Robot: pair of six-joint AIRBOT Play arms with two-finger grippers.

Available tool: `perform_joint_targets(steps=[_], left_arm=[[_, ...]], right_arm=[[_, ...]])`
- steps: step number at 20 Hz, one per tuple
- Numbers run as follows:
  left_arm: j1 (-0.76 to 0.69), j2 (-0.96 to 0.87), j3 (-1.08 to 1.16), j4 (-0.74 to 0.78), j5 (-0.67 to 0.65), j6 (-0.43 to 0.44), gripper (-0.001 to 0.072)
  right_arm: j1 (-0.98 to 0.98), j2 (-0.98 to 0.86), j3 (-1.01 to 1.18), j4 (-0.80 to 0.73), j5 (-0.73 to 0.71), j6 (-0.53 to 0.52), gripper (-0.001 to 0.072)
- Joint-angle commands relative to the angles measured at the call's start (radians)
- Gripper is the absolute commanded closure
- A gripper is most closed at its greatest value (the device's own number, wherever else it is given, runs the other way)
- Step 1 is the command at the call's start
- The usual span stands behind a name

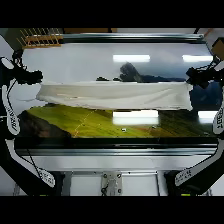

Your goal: Fold the clothes and pants, and hang the long-sleeved shirts on hangers.

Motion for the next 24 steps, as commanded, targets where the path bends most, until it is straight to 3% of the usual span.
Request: perform_joint_targets(steps=[1,2,4,5,8,9,11,14,16,21,24], left_arm=[[-0.008,-0.064,0.039,-0.055,0.076,-0.052,0.0687],[-0.009,-0.070,0.038,-0.103,0.109,-0.053,0.0666],[-0.010,-0.072,0.038,-0.212,0.196,-0.057,0.0053],[-0.010,-0.066,0.038,-0.247,0.228,-0.075,0.0021],[0.005,-0.021,0.038,-0.230,0.232,-0.133,0.0025],[0.015,-0.004,0.038,-0.201,0.198,-0.158,0.0026],[0.039,0.027,0.038,-0.103,0.072,-0.204,0.0026],[0.056,0.034,0.011,0.006,-0.142,-0.213,0.0026],[0.050,0.039,-0.071,0.005,-0.181,-0.224,0.0026],[-0.016,0.040,-0.262,0.003,-0.052,-0.281,0.0026],[-0.071,0.039,-0.277,0.007,0.055,-0.284,0.0026]], right_arm=[[0.011,-0.034,0.001,0.018,-0.134,0.036,0.0700],[0.018,-0.041,0.001,0.044,-0.172,0.035,0.0638],[0.029,-0.050,0.001,0.114,-0.256,0.033,0.0188],[0.034,-0.048,0.002,0.142,-0.294,0.027,0.0165],[0.031,-0.016,0.002,0.172,-0.304,0.019,0.0165],[0.023,0.006,0.002,0.172,-0.277,-0.032,0.0165],[0.010,0.051,0.000,0.140,-0.167,-0.133,0.0165],[-0.004,0.134,-0.079,-0.018,0.013,-0.149,0.0165],[-0.028,0.209,-0.223,-0.057,0.054,-0.149,0.0165],[-0.128,0.358,-0.630,-0.018,-0.012,-0.065,0.0164],[-0.151,0.360,-0.743,0.114,-0.077,-0.080,0.0131]])
